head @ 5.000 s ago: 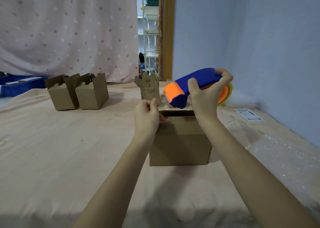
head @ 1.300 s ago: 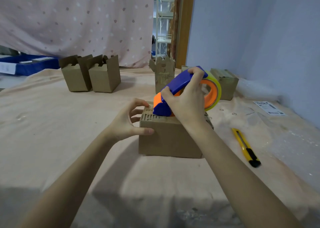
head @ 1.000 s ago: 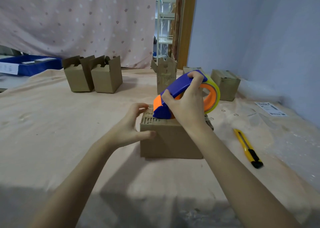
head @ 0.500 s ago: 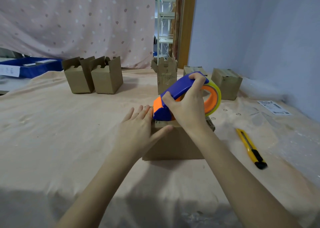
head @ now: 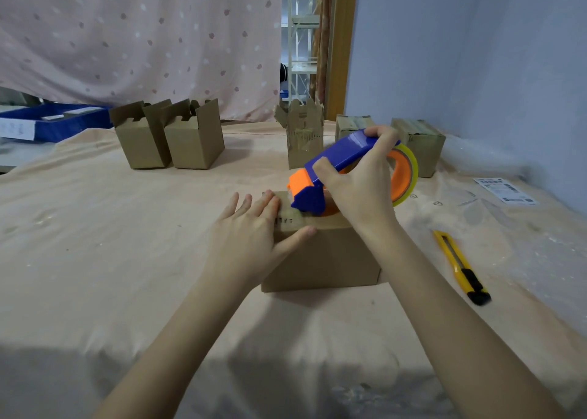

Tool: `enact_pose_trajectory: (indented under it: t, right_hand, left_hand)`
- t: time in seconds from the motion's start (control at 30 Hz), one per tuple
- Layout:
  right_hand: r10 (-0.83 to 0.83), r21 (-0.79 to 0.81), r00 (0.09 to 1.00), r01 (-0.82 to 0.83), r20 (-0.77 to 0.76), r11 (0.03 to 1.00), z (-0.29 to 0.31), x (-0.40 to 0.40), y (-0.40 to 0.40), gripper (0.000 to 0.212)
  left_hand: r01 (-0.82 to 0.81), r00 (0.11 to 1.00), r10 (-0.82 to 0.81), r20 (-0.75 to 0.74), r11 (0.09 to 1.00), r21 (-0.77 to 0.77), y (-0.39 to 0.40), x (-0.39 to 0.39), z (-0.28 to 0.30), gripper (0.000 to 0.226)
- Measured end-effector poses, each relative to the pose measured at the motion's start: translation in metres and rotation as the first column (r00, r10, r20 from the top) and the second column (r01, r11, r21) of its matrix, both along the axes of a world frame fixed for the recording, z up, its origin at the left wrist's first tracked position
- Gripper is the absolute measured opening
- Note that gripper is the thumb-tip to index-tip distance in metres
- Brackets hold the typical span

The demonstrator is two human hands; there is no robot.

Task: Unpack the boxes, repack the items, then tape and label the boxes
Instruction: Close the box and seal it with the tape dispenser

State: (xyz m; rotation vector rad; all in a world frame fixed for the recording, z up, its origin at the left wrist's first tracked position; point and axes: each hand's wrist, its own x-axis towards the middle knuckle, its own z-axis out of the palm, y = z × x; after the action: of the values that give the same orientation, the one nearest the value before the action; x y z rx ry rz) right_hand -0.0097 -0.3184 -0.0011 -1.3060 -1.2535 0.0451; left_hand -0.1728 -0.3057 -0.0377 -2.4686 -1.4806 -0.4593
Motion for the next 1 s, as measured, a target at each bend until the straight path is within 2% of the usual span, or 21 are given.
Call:
enact_pose_trajectory:
  t: [0.13,0.4,0.53,0.6,0.67,0.73,0.9,1.0]
  right_hand:
    - [-0.008,0.032,1.000,0.008,-0.001,0.999,-0.002,0.014,-0.002,0.068]
    - [-0.101,0.070,0.994,0.103,-0.031,0.992,-0.003,0.023,-0.006,0.068]
    - [-0.131,0.038,0.988,0.128,0.084,0.991,-0.006,0.011,-0.009,0.069]
    - [-0.141,0.051,0.983,0.136,0.113,0.989,-0.007,0.009,-0.009,0.068]
    - [-0.150,0.060,0.981,0.144,0.126,0.988,-0.007,0.009,-0.009,0.068]
    - [-0.159,0.065,0.977,0.151,0.141,0.986,-0.007,0.008,-0.009,0.068]
    - [-0.158,0.027,0.983,0.157,0.087,0.987,-0.005,0.005,-0.008,0.069]
    - [-0.142,-0.001,0.990,0.142,-0.014,0.990,-0.005,0.005,-0.007,0.076]
  left_hand:
    - [-0.002,1.000,0.002,0.017,1.000,-0.006,-0.002,0.001,0.003,0.120]
    - [0.001,1.000,-0.002,-0.026,1.000,-0.031,-0.006,0.002,0.007,0.113]
    - [0.003,1.000,-0.002,0.007,0.994,-0.114,-0.009,0.004,0.020,0.110]
    - [0.002,0.999,0.004,0.048,0.992,-0.130,-0.007,0.011,0.026,0.087]
    - [-0.008,0.991,0.023,0.134,0.994,-0.114,-0.007,0.023,0.028,0.047]
    - [0.035,0.976,-0.011,0.216,0.994,-0.108,-0.008,0.031,0.023,0.034]
    - [0.107,0.956,-0.053,0.289,0.979,-0.175,-0.012,0.030,0.012,0.061]
    - [0.111,0.970,-0.095,0.223,0.992,-0.057,-0.013,0.030,0.011,0.095]
